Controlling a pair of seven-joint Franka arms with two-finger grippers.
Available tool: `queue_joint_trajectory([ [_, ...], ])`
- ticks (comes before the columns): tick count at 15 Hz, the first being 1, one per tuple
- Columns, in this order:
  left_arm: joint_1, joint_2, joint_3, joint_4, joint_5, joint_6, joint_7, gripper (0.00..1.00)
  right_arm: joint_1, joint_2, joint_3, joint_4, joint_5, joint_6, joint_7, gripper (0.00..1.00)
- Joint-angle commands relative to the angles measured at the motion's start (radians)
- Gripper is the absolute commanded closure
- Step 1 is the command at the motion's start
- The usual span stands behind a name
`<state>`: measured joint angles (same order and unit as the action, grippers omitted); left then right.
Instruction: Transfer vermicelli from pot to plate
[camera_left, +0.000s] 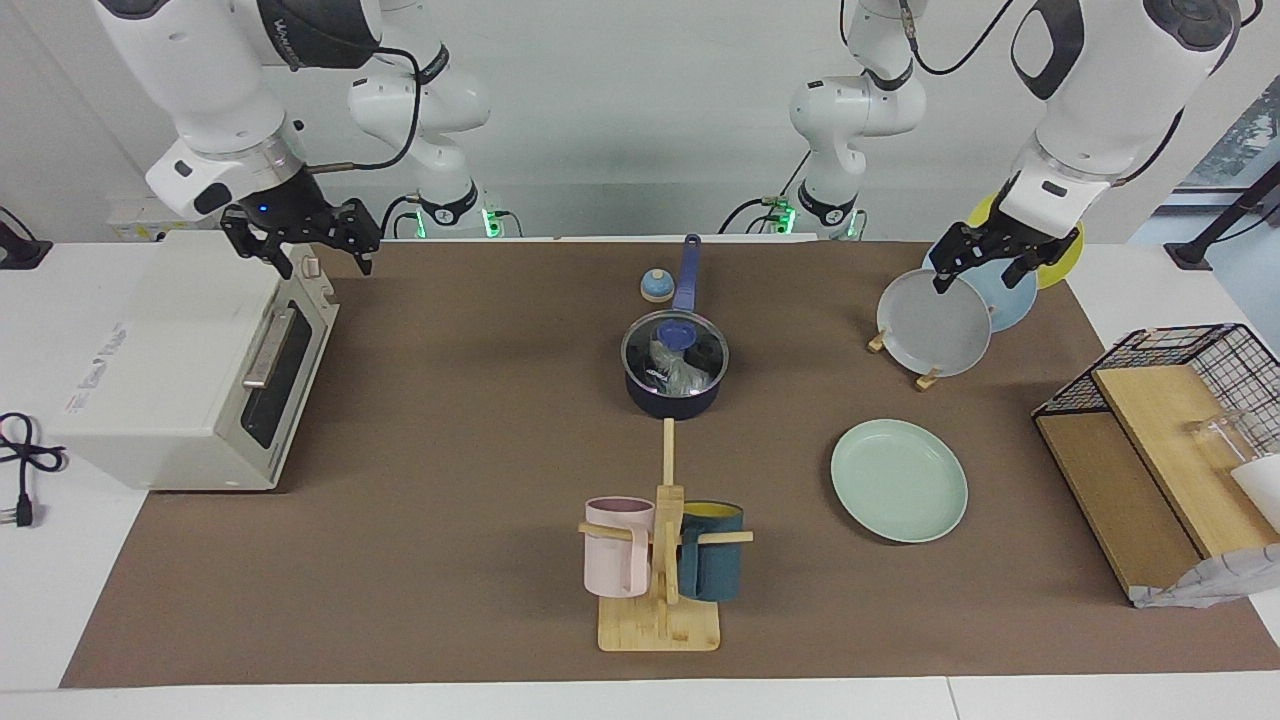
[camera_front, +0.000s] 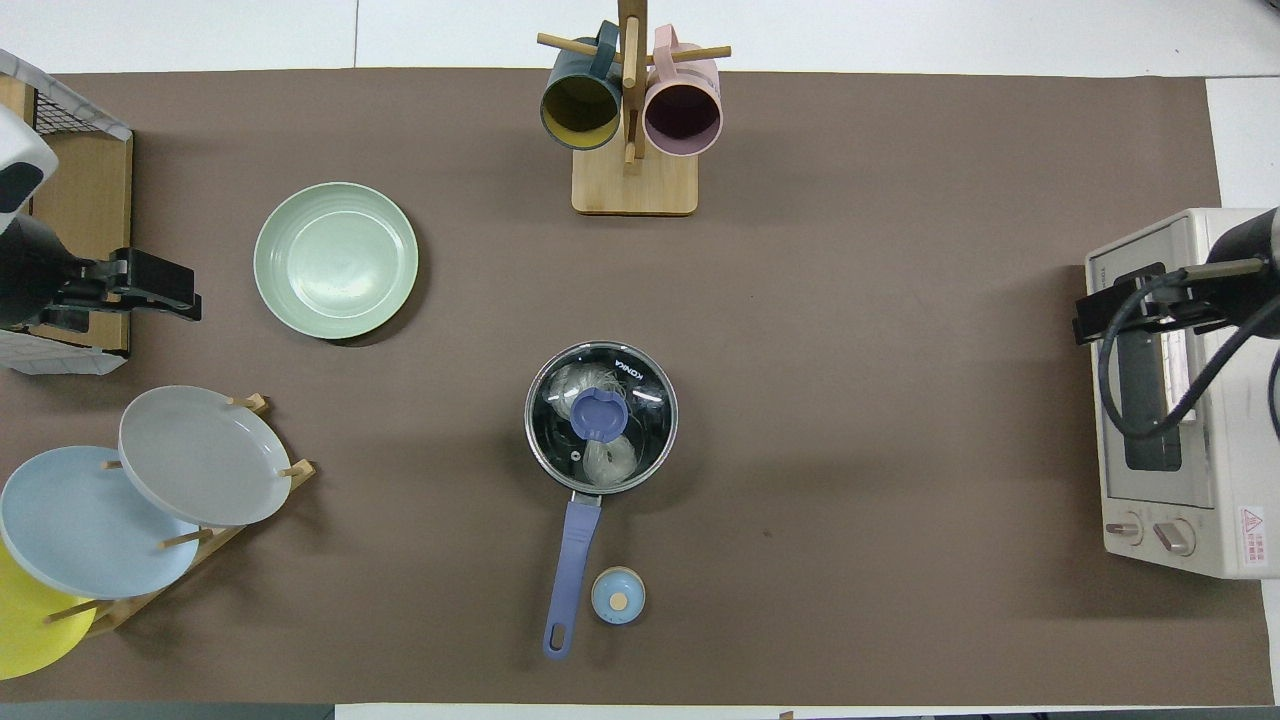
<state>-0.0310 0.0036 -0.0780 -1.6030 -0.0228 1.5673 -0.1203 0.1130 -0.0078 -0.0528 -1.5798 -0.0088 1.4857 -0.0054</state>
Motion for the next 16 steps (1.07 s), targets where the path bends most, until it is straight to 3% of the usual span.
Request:
queue_joint_trajectory([
  [1, 0.011, -0.017, -0.008, -0.015, 0.021, 0.000, -0.005, 0.00, -0.001, 0.047, 0.076, 0.099, 0.006, -0.071, 0.085, 0.00],
  [5, 0.011, -0.017, -0.006, -0.015, 0.021, 0.000, -0.010, 0.00, 0.011, 0.115, 0.235, 0.178, 0.007, -0.081, 0.270, 0.00],
  [9, 0.013, -0.017, -0.006, -0.015, 0.021, 0.002, -0.013, 0.00, 0.059, 0.251, 0.378, 0.322, -0.002, -0.081, 0.539, 0.00],
  [14, 0.014, -0.017, -0.003, -0.015, 0.021, 0.033, -0.012, 0.00, 0.247, 0.397, 0.390, 0.400, -0.055, 0.005, 0.743, 0.00],
  [16, 0.014, -0.017, -0.003, -0.015, 0.021, 0.033, -0.010, 0.00, 0.280, 0.423, 0.390, 0.399, -0.094, 0.060, 0.748, 0.00],
])
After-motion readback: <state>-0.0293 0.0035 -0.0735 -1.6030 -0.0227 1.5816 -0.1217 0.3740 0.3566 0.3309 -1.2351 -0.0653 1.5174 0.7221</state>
